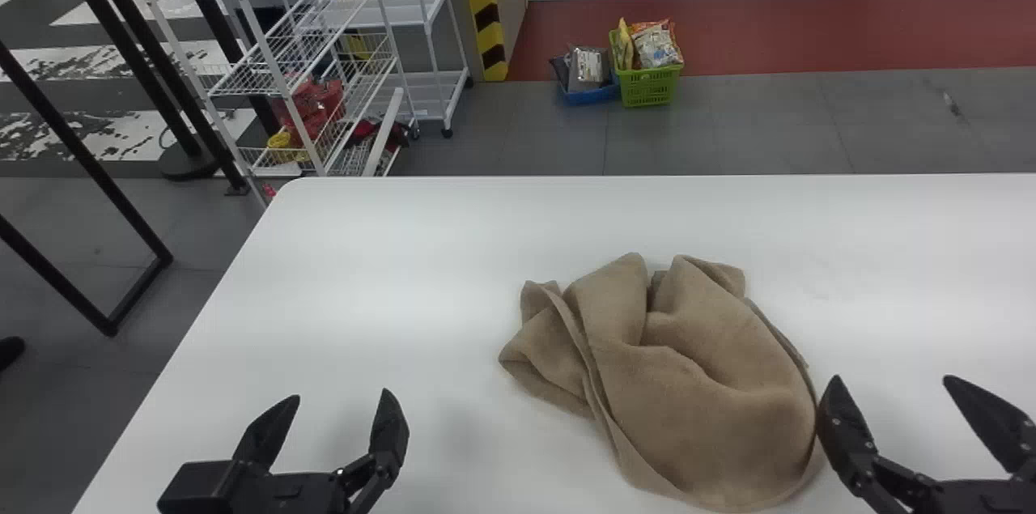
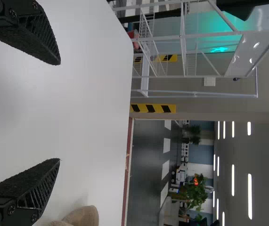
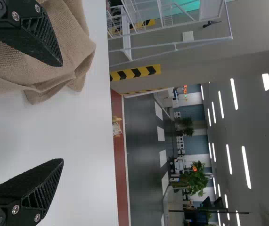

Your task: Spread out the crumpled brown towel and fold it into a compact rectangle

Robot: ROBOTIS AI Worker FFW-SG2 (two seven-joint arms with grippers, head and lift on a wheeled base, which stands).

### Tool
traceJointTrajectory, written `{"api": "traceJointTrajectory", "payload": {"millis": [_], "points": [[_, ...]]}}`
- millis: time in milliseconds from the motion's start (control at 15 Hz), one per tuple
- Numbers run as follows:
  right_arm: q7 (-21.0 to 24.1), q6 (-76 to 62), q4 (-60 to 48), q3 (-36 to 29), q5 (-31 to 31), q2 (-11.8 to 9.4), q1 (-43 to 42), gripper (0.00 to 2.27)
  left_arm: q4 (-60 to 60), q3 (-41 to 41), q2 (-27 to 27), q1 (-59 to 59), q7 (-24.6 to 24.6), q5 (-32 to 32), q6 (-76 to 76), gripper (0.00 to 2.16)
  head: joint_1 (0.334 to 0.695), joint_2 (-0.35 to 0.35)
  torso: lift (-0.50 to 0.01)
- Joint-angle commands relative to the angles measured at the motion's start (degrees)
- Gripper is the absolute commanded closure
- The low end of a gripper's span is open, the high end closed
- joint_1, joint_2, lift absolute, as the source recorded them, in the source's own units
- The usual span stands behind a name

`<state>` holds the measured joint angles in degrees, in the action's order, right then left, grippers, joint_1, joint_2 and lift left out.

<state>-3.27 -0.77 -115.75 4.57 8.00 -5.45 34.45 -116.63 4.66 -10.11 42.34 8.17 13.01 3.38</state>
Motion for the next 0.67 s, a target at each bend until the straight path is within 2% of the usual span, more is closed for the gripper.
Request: {"api": "traceJointTrajectory", "payload": {"millis": [0,600], "points": [[0.02,0.03,0.00,0.00,0.00,0.00,0.00,0.08,0.00,0.00,0.00,0.03,0.00,0.00,0.00,0.08,0.695,0.205,-0.127],[0.11,2.66,0.70,-0.35,0.53,0.35,-2.72,0.09,0.09,-0.53,-0.09,0.03,-0.26,-0.09,0.00,0.08,0.695,0.195,-0.127]]}}
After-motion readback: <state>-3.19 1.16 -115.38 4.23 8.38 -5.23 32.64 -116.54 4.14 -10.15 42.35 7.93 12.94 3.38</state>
